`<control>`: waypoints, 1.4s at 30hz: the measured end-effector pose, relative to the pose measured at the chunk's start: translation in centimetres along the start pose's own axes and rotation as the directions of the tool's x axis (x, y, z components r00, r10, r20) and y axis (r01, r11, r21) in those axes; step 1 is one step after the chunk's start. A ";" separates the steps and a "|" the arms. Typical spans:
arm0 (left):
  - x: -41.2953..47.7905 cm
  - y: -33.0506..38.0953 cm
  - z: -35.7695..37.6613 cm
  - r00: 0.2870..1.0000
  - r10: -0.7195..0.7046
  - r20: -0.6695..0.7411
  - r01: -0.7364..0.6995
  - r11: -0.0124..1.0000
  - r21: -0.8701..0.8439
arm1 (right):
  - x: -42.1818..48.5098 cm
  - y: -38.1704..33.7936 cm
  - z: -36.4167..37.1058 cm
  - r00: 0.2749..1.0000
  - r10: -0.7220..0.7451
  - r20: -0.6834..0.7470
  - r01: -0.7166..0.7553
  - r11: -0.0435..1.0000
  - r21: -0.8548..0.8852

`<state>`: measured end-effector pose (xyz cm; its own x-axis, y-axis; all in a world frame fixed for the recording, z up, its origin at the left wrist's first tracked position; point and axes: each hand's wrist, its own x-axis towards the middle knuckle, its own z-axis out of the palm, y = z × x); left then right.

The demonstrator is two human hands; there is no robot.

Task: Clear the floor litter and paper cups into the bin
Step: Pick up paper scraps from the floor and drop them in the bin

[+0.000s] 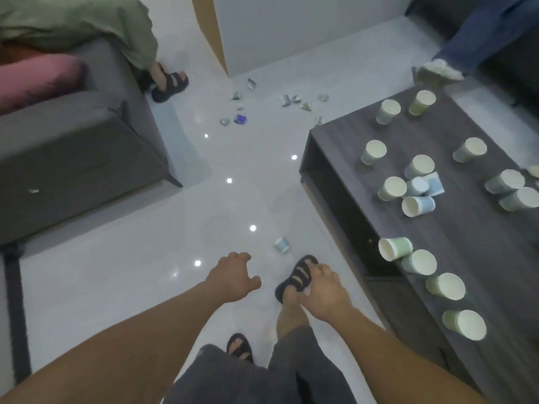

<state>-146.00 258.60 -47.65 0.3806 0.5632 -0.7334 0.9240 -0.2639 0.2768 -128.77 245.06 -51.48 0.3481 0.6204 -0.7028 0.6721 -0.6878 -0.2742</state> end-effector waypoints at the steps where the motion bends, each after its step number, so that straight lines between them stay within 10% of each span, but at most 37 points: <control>1: 2.1 0.7 0.0 1.000 -0.014 0.000 0.014 1.000 -0.026 | 2.4 0.4 -0.3 0.999 0.026 0.023 -0.026 1.000 0.011; 17: 42.8 -0.4 12.6 0.991 -0.093 0.099 0.104 0.988 -0.111 | 43.7 6.4 13.2 0.980 0.050 0.191 -0.050 0.999 -0.002; 27: 51.7 -10.6 22.2 0.968 -0.166 0.187 0.200 0.963 -0.181 | 54.2 7.9 27.6 0.994 0.052 0.095 -0.045 0.996 -0.077; 42: 46.4 -5.1 -3.6 0.960 0.098 0.264 0.059 0.845 -0.531 | 44.7 -7.3 5.6 0.984 -0.161 -0.069 0.174 0.941 0.290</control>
<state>-132.90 288.87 -80.86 0.4460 0.3082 -0.8403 0.8235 0.2264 0.5202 -121.74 275.72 -84.55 0.2799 0.7477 -0.6021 0.5033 -0.6484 -0.5712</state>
